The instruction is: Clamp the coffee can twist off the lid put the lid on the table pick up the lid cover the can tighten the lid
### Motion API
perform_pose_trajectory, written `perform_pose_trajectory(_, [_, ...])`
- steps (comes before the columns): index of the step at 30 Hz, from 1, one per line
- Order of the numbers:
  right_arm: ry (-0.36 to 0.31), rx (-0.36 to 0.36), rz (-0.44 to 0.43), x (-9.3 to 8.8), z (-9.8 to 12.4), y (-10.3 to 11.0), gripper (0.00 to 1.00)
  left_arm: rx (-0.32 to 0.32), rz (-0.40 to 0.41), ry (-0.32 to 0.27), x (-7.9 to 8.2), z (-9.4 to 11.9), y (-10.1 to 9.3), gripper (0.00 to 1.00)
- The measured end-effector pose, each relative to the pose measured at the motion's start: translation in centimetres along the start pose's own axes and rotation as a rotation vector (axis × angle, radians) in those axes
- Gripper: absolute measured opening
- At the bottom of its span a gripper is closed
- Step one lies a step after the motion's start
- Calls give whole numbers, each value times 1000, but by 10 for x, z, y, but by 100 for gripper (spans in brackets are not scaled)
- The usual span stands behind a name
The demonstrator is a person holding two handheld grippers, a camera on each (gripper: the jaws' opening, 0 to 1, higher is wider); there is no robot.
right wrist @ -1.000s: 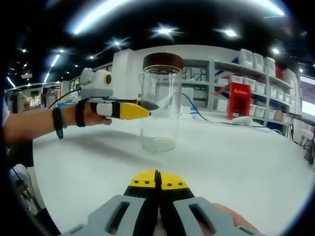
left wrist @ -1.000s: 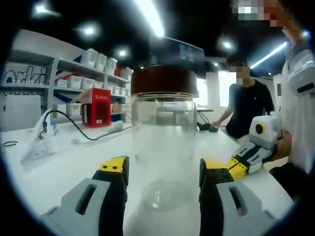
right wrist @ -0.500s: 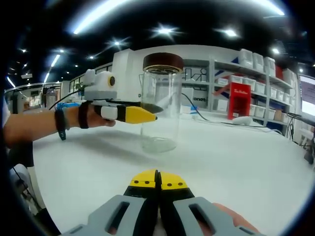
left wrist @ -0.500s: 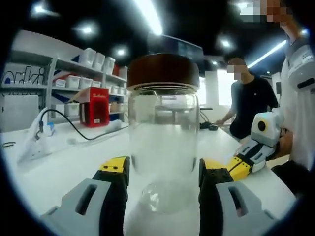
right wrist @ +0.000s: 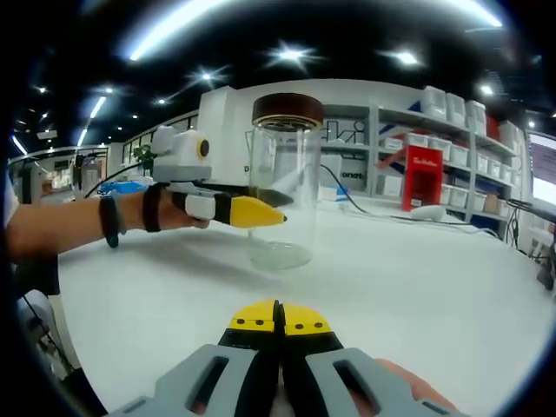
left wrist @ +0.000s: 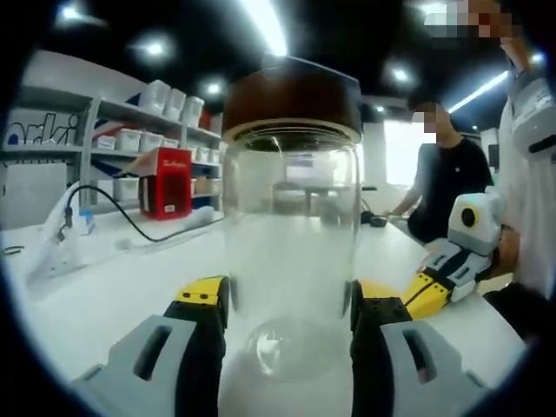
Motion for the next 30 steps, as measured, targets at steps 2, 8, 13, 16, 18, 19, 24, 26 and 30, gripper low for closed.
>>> perform_pose_trajectory(2, [0,0,0,0,0,0,0,-4,6,-5,0,-1,1,48])
perform_pose_trajectory(8, [0,0,-1,0,0,0,0,-3,15,-9,0,0,8,47])
perform_pose_trajectory(13, [0,0,-1,0,0,0,0,-7,32,-6,-5,-2,11,47])
perform_pose_trajectory(16, [1,1,-2,0,0,0,0,-8,33,-10,-6,-4,5,47])
perform_pose_trajectory(18, [1,1,-2,0,0,0,0,-8,36,-12,-6,-5,5,47])
perform_pose_trajectory(19, [1,2,-3,0,0,0,0,-9,38,-10,-7,-5,5,47])
perform_pose_trajectory(24, [0,1,-1,0,-1,0,0,-9,38,-8,-8,-6,5,48])
perform_pose_trajectory(26, [0,1,-1,0,-1,0,0,-8,42,-5,-9,-7,5,48])
perform_pose_trajectory(30, [0,2,-1,0,-1,0,0,-3,42,2,-11,-7,5,48])
Point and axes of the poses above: the point that each gripper's makers call its tool centre point, and the gripper's own axes: z roughly backward along the fingers, y roughly to its left, x roughly out of its top, the point moved 1 cm from there along z, roughly backward along the fingers, and after that the axes turned 15 degrees about z, right-handed, at the moved point
